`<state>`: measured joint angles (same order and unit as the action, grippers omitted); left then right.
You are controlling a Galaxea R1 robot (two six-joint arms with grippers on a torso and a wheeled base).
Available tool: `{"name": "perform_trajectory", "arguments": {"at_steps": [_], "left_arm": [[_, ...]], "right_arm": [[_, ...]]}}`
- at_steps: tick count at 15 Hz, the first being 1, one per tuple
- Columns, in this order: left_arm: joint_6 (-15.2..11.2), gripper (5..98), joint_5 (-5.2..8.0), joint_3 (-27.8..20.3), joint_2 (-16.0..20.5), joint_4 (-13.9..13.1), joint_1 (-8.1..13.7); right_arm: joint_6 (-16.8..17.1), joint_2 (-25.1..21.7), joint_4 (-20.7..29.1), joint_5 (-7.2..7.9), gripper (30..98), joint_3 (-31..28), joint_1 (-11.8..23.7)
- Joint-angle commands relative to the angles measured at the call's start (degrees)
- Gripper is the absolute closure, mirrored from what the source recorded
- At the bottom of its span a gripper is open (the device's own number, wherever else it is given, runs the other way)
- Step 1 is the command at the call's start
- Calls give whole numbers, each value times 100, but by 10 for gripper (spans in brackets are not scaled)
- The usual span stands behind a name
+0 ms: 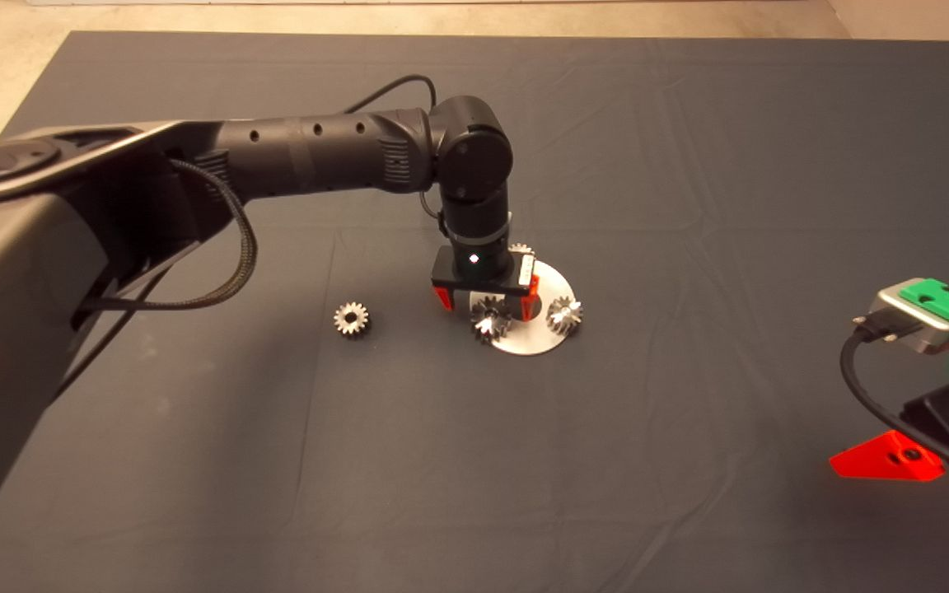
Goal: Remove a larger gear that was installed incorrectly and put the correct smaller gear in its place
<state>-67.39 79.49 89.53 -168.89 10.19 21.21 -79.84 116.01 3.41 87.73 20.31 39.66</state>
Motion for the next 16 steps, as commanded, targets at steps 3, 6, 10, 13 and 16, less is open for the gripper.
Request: {"name": "perform_trajectory", "arguments": {"at_steps": [3, 6, 10, 13, 16], "left_arm": [[181, 197, 133, -202, -18, 53, 76], [226, 234, 180, -200, -9, 44, 76], [266, 279, 180, -235, -9, 53, 76], [270, 331, 180, -235, -9, 44, 33], [270, 375, 180, -248, -9, 44, 6]], "right_arm": [[-14, -20, 195, 517, 308, -20, 78], [-14, -20, 195, 517, 308, -20, 78], [-14, -20, 195, 517, 308, -17, 78], [-14, -20, 195, 517, 308, -16, 78], [-14, -20, 195, 526, 308, -20, 78]]}}
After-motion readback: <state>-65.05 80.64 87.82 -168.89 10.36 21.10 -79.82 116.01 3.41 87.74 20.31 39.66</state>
